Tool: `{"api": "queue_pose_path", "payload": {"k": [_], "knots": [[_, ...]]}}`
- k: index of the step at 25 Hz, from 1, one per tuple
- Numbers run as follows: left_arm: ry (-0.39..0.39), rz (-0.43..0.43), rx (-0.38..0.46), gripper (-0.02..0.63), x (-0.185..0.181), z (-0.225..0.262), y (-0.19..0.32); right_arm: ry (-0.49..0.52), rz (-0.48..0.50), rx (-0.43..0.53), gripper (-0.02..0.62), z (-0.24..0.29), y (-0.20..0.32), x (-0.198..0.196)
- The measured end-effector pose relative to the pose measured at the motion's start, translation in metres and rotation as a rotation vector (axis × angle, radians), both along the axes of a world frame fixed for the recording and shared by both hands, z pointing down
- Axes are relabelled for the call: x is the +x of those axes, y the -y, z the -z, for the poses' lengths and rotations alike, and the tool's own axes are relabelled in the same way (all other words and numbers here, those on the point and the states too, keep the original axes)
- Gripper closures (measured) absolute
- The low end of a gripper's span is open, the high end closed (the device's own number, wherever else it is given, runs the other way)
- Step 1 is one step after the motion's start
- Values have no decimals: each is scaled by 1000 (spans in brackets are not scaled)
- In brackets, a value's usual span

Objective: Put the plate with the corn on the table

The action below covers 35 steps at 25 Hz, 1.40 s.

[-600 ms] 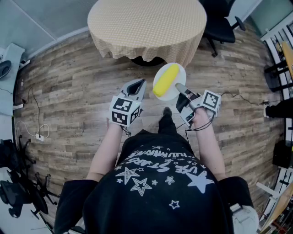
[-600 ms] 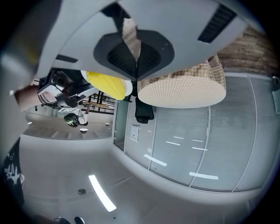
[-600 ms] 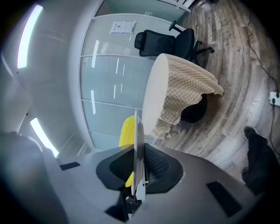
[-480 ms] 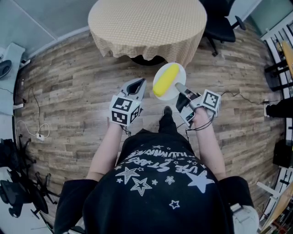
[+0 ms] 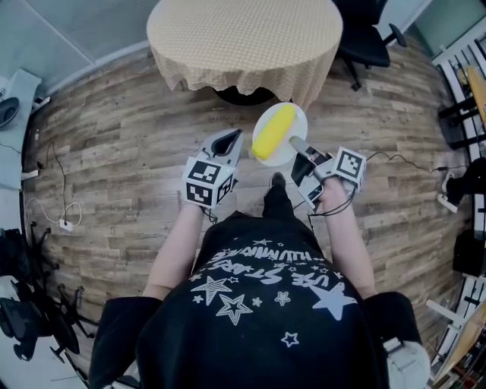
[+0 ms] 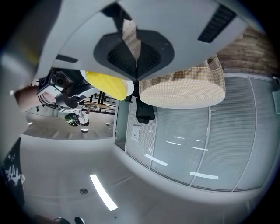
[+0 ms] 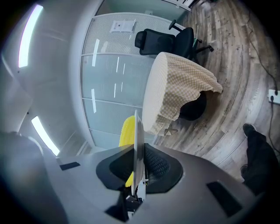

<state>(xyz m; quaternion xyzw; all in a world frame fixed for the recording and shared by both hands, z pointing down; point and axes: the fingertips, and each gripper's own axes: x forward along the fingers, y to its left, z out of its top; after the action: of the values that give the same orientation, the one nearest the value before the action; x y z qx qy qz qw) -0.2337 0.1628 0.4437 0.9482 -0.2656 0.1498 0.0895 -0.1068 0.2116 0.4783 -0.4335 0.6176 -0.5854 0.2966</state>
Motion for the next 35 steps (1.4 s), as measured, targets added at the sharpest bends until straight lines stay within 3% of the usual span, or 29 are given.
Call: {"api": "queue_pose_path", "payload": {"k": [17, 35], "knots": [[-7, 20, -33, 598, 8, -6, 16, 13, 1, -17, 548, -5, 10, 15], [-5, 81, -9, 598, 98, 8, 113, 4, 60, 16, 548, 7, 111, 111]]}}
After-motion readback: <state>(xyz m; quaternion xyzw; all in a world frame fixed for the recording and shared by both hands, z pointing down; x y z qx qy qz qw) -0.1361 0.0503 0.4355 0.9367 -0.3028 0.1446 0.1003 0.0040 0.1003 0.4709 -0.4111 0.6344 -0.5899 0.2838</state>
